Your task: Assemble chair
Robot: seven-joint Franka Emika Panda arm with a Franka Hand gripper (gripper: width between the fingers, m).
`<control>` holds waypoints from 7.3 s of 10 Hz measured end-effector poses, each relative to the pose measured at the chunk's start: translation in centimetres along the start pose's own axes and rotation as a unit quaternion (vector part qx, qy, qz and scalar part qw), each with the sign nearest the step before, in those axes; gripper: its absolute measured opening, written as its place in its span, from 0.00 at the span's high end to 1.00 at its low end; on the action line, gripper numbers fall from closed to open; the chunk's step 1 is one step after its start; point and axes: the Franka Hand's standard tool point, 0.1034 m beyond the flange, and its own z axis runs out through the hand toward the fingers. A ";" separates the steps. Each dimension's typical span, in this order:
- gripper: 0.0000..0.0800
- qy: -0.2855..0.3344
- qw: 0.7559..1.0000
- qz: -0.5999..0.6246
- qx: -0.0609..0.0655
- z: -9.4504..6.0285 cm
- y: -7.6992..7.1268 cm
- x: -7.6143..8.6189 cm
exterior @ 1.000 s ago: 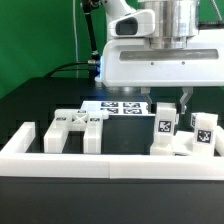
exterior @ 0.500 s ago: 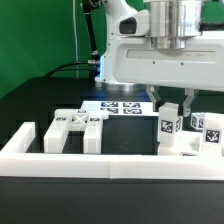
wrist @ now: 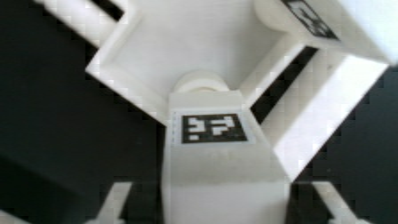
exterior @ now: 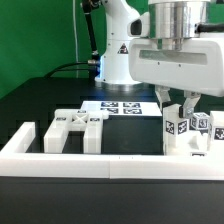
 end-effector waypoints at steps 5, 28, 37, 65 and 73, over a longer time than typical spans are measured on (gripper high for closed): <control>0.64 -0.004 0.988 0.154 0.008 0.1 -0.3 -0.2; 0.19 0.012 0.928 -0.372 0.012 0.4 -0.7 0.0; 0.64 0.014 0.968 -0.251 0.009 0.4 -0.7 -0.1; 0.19 -0.005 0.996 -0.082 0.035 0.6 -0.9 0.2; 0.19 0.010 0.927 -0.375 0.001 0.7 -0.7 0.2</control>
Offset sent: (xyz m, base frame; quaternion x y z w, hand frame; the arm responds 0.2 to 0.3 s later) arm -0.0024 0.0018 -0.0046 0.0030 -0.0052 0.2283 0.9736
